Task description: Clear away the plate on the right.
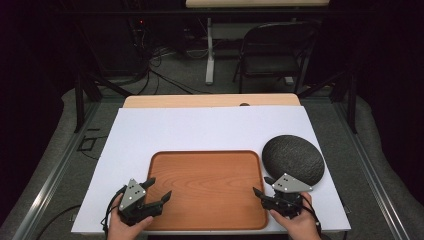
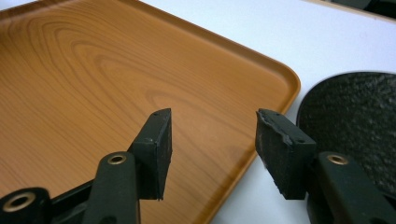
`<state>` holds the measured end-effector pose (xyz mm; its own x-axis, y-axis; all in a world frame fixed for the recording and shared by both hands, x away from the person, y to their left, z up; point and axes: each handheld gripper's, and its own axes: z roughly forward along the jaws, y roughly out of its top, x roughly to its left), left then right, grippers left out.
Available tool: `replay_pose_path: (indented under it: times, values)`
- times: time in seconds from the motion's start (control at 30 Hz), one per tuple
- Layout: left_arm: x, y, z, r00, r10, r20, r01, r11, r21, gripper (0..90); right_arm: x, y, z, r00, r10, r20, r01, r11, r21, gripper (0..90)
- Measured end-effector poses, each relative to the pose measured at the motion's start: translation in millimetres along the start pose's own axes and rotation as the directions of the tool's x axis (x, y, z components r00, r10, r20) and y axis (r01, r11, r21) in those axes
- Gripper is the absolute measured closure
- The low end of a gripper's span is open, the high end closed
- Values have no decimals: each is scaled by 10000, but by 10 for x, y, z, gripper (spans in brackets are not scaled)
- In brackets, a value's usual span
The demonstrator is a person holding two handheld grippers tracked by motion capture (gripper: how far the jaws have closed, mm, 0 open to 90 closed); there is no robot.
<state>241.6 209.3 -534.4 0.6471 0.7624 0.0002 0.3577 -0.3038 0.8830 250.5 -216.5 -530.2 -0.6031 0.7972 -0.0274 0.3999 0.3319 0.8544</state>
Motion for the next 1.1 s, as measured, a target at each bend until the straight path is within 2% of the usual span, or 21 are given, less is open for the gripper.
replay_pose_path:
  times: [0.13,0.17,0.2,0.23,0.27,0.3,0.33,0.47,0.6,0.7,0.87,1.1]
  values:
    - [-13,4,5,9999,37,99,-38,10000,49,287,-60,-31,0,9988,482,10,-482,9987,182,452]
    - [-4,7,4,9999,-25,141,24,10000,41,288,-103,-46,-8,9968,787,143,-791,9965,262,447]
    - [4,7,6,9999,-43,158,43,10000,55,288,-119,-52,-9,9951,988,73,-989,9948,256,447]
    - [4,7,6,9999,-43,158,43,10000,55,288,-119,-52,-9,9951,988,73,-989,9948,256,447]
    - [9,4,13,9998,-97,158,96,9999,109,288,-160,-61,-15,9915,1299,68,-1300,9912,232,445]
    - [9,4,13,9998,-97,158,96,9999,109,287,-160,-61,-15,9915,1299,68,-1300,9912,232,445]
    - [17,4,13,9998,-33,177,29,9998,176,287,-199,-70,-15,9874,1577,118,-1579,9873,192,445]
    - [19,-2,15,9997,-130,226,124,9996,270,287,-246,-71,-37,9827,1841,206,-1845,9827,181,445]
    - [36,-10,22,9995,-239,194,232,9990,371,283,-289,-60,-82,9828,1770,527,-1777,9840,86,443]
    - [54,-12,23,9992,-355,206,346,9986,409,283,-339,-64,-111,9801,1885,628,-1888,9820,-10,434]
    - [70,-14,21,9985,-505,210,497,9981,377,283,-445,-80,-164,9711,2257,779,-2262,9741,-19,424]
    - [76,-15,13,9982,-571,208,561,9975,430,283,-616,-133,-236,9518,2905,987,-2909,9567,-100,420]
